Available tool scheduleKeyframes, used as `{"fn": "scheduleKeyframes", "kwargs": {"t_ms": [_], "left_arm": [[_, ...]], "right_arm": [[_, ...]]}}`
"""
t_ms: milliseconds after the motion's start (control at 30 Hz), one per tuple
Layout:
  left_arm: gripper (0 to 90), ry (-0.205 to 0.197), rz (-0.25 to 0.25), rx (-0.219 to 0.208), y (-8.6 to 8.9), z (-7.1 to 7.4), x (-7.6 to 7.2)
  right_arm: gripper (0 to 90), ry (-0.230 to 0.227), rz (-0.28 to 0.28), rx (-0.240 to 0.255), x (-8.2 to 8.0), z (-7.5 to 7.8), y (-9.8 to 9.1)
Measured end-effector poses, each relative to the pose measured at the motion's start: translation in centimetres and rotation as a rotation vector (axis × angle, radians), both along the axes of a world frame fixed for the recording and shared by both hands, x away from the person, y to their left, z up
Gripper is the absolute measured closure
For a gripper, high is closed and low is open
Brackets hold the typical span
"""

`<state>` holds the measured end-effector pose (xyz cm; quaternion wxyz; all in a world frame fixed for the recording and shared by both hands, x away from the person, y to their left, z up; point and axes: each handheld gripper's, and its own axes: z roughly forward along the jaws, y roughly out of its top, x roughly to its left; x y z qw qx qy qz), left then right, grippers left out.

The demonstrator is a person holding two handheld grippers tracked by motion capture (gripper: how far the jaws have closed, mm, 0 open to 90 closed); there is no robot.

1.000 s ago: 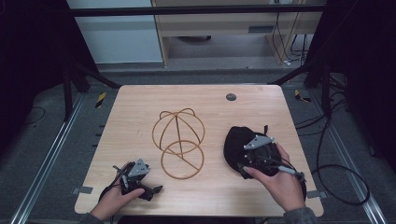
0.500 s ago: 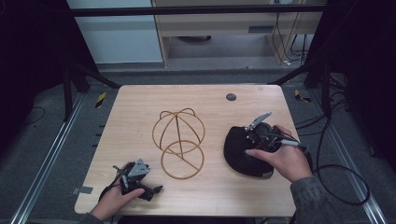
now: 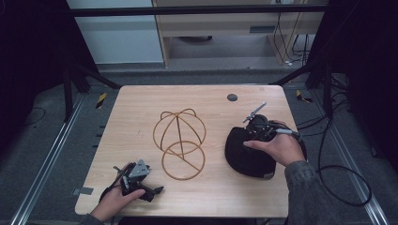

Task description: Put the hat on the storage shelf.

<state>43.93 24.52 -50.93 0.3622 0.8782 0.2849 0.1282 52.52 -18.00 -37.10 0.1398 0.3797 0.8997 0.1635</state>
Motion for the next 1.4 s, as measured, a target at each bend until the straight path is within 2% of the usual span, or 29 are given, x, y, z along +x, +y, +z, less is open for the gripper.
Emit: {"fn": "scheduleKeyframes", "kwargs": {"t_ms": [133,333,433,533,567,700,800,1000,1233,1400], "left_arm": [[0.0,0.001,0.000,-0.001,0.0,0.0,0.0],[0.0,0.001,0.000,-0.001,0.0,0.0,0.0],[0.0,0.000,-0.002,0.000,0.0,0.0,0.0],[0.0,0.001,-0.002,-0.001,0.0,0.0,0.0],[0.0,0.001,-0.002,-0.001,0.0,0.0,0.0],[0.0,0.000,-0.002,0.000,0.0,0.0,0.0],[0.0,0.001,-0.002,-0.001,0.0,0.0,0.0],[0.0,0.002,0.000,-0.002,0.0,0.0,0.0],[0.0,0.002,-0.001,-0.002,0.0,0.0,0.0],[0.0,0.002,0.000,-0.002,0.0,0.0,0.0]], "right_arm": [[23.3,0.027,-0.010,0.004,0.8,-0.6,0.1],[33.6,0.061,-0.021,-0.004,1.9,-1.5,-0.4],[41.4,0.081,-0.028,-0.001,2.1,-1.9,-0.6],[54.5,0.095,-0.018,-0.007,2.3,-2.2,-0.6],[60.0,0.085,-0.003,-0.005,2.5,-2.2,-0.7],[74.8,0.095,-0.006,0.005,2.5,-2.3,-0.8],[76.2,0.085,0.013,0.009,2.4,-2.1,-0.9],[76.7,0.056,0.005,0.036,1.6,-1.1,-1.1],[76.8,-0.009,0.006,0.104,0.1,1.4,-1.8],[76.8,-0.072,0.001,0.141,-1.3,3.4,-2.3]]}}
